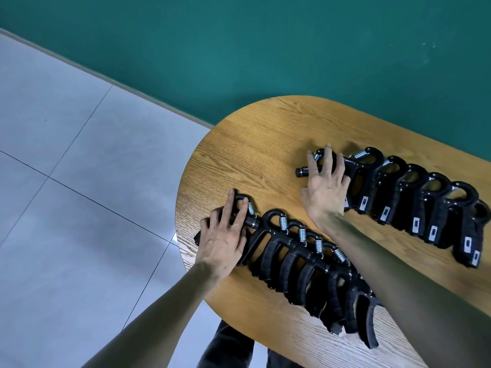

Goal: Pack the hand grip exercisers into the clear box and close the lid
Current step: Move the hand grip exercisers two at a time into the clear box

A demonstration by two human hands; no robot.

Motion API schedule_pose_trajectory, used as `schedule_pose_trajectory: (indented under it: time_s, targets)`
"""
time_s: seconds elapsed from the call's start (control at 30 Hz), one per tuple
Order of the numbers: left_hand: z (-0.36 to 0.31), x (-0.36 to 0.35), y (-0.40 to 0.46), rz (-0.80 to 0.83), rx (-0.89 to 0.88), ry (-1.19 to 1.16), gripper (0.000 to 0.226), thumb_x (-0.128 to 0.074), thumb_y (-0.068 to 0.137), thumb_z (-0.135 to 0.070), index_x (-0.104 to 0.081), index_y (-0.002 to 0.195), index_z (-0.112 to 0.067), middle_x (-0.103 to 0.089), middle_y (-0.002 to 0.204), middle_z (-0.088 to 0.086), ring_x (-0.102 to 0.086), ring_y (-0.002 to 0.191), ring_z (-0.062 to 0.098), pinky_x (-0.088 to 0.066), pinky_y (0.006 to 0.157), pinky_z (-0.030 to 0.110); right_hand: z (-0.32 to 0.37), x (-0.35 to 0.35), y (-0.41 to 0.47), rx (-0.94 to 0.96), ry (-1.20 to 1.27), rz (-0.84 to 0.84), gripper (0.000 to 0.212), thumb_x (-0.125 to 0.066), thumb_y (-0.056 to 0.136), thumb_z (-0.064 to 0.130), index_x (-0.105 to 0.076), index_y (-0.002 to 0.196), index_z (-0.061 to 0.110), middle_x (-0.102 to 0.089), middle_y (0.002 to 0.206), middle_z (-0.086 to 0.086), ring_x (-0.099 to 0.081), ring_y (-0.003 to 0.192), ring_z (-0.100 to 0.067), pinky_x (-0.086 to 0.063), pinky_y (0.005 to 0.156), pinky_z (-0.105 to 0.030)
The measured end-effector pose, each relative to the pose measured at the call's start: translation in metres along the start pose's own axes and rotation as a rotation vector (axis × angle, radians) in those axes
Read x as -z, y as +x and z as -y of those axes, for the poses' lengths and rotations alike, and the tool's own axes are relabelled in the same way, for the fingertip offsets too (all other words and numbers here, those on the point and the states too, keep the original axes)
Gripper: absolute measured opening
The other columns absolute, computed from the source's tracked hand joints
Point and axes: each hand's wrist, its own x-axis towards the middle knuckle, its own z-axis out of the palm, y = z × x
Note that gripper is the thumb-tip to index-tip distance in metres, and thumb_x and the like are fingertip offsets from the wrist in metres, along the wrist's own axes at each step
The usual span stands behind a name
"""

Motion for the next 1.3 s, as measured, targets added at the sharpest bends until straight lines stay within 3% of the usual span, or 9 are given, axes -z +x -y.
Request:
schedule_pose_trajectory:
  time_s: [0.2, 0.43, 0.7, 0.87, 1.07, 1.3]
  targets:
    - [-0.001, -0.001, -0.001, -0.022, 0.015, -0.021, 0.075, -0.032, 0.102, -0.038, 0.017, 0.158, -0.027, 0.028, 0.165, 0.006, -0.034, 0.122, 0.025, -0.037, 0.105, 0.046, -0.006, 0.002, -0.025, 0.071, -0.038, 0.025, 0.09, -0.067, 0.084, 0.005, -0.017, 0.159, 0.01, 0.001, 0.166, -0.019, -0.006, 0.151, -0.042, -0.035, 0.11, -0.06]
    - [-0.011, -0.003, -0.009, -0.128, 0.098, -0.134, 0.074, -0.04, 0.102, -0.034, 0.002, 0.161, -0.025, 0.018, 0.168, 0.004, -0.034, 0.111, 0.026, -0.037, 0.093, 0.047, -0.017, 0.018, -0.057, 0.113, -0.074, 0.013, 0.094, -0.066, 0.084, 0.015, -0.01, 0.159, 0.008, 0.004, 0.166, -0.019, -0.003, 0.152, -0.042, -0.037, 0.109, -0.058]
    - [-0.055, 0.019, -0.002, -0.179, 0.123, -0.152, 0.069, -0.035, 0.104, -0.038, 0.006, 0.16, -0.035, 0.021, 0.167, 0.004, -0.034, 0.119, 0.034, -0.032, 0.097, 0.051, -0.056, 0.033, -0.091, 0.113, -0.02, -0.047, 0.095, -0.069, 0.084, 0.013, -0.011, 0.16, 0.01, 0.005, 0.167, -0.017, -0.002, 0.152, -0.041, -0.038, 0.107, -0.06]
    - [-0.112, 0.031, -0.003, -0.267, 0.121, -0.103, 0.065, -0.035, 0.105, -0.033, -0.002, 0.16, -0.037, 0.014, 0.168, 0.008, -0.037, 0.11, 0.035, -0.034, 0.088, 0.048, -0.105, 0.057, -0.118, 0.135, -0.018, -0.117, 0.092, -0.072, 0.079, 0.01, -0.024, 0.158, 0.012, -0.002, 0.167, -0.017, -0.007, 0.151, -0.044, -0.041, 0.102, -0.059]
    - [-0.213, 0.046, -0.024, -0.362, 0.066, -0.085, 0.063, -0.048, 0.101, -0.025, -0.024, 0.159, -0.03, -0.007, 0.168, 0.017, -0.042, 0.104, 0.042, -0.041, 0.083, 0.056, -0.179, 0.101, -0.166, 0.107, -0.009, -0.153, 0.089, -0.072, 0.08, 0.012, -0.027, 0.157, 0.015, -0.004, 0.167, -0.015, -0.007, 0.151, -0.044, -0.04, 0.103, -0.057]
    - [-0.344, 0.061, -0.062, -0.422, -0.033, -0.143, 0.065, -0.047, 0.1, -0.024, -0.021, 0.159, -0.03, -0.009, 0.168, 0.018, -0.043, 0.101, 0.038, -0.039, 0.081, 0.051, -0.279, 0.143, -0.234, 0.002, 0.059, -0.155, 0.092, -0.069, 0.081, 0.009, -0.02, 0.158, 0.017, 0.002, 0.168, -0.011, -0.002, 0.151, -0.04, -0.037, 0.106, -0.064]
